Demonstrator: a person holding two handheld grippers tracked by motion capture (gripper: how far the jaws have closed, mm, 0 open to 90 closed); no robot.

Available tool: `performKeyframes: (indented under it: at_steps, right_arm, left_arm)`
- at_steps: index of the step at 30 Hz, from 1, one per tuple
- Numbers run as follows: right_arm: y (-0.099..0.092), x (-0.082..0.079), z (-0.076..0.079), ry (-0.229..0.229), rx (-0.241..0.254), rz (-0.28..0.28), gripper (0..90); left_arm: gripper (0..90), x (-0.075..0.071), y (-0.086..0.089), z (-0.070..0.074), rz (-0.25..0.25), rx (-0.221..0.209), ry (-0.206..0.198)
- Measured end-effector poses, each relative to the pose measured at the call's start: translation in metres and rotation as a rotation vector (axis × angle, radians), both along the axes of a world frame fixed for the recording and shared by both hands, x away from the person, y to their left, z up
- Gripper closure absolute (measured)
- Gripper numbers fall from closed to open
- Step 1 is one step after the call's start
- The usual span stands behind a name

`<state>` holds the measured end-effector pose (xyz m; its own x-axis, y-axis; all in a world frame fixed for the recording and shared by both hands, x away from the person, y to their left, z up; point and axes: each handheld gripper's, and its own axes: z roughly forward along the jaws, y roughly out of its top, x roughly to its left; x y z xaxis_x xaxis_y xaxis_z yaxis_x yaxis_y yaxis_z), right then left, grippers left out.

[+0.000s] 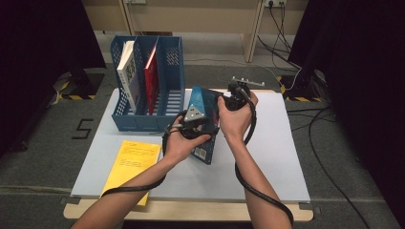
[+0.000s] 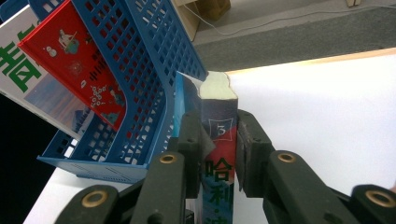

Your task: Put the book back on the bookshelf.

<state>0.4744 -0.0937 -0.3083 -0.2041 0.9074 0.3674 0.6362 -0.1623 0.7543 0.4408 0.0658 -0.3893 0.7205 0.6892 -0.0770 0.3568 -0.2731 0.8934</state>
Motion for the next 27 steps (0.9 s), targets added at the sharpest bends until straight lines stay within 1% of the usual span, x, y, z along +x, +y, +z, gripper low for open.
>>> performKeyframes:
  at_steps: [1, 4, 7, 10, 12, 14, 21, 25, 26, 27]
  right_arm:
    - [0.001, 0.0, 0.0, 0.0, -0.003, -0.002, 74.9]
    - [0.004, -0.002, -0.001, -0.001, -0.006, 0.001, 74.9]
    - [0.006, -0.004, -0.001, -0.001, -0.004, 0.0, 74.8]
    - [0.007, -0.004, -0.001, -0.004, -0.006, 0.001, 74.8]
    - [0.009, -0.005, -0.001, -0.003, -0.005, 0.0, 74.8]
    - [0.01, -0.005, 0.0, -0.004, -0.008, -0.001, 74.7]
    - [0.012, -0.006, 0.0, -0.009, -0.005, -0.004, 74.7]
    - [0.012, -0.006, -0.001, -0.008, -0.006, -0.005, 74.7]
    - [0.013, -0.006, -0.001, -0.008, -0.005, -0.006, 74.7]
    - [0.013, -0.006, -0.001, -0.009, -0.005, -0.005, 74.7]
  left_arm:
    - [36.7, -0.001, -0.001, 0.0, 0.006, 0.009, -0.01]
    - [36.0, -0.002, -0.003, 0.001, 0.027, 0.009, -0.029]
    - [32.7, -0.001, -0.003, 0.002, 0.053, 0.002, -0.039]
    - [30.5, 0.001, -0.004, 0.003, 0.071, 0.005, -0.045]
    - [30.0, 0.002, -0.005, 0.003, 0.074, 0.005, -0.046]
    - [29.7, 0.002, -0.006, 0.003, 0.08, 0.017, -0.049]
    - [28.3, 0.004, -0.011, 0.004, 0.111, 0.028, -0.05]
    - [27.2, 0.005, -0.013, 0.003, 0.11, 0.052, -0.054]
    - [27.0, 0.005, -0.014, 0.002, 0.116, 0.066, -0.067]
    - [27.0, 0.005, -0.015, 0.002, 0.115, 0.071, -0.072]
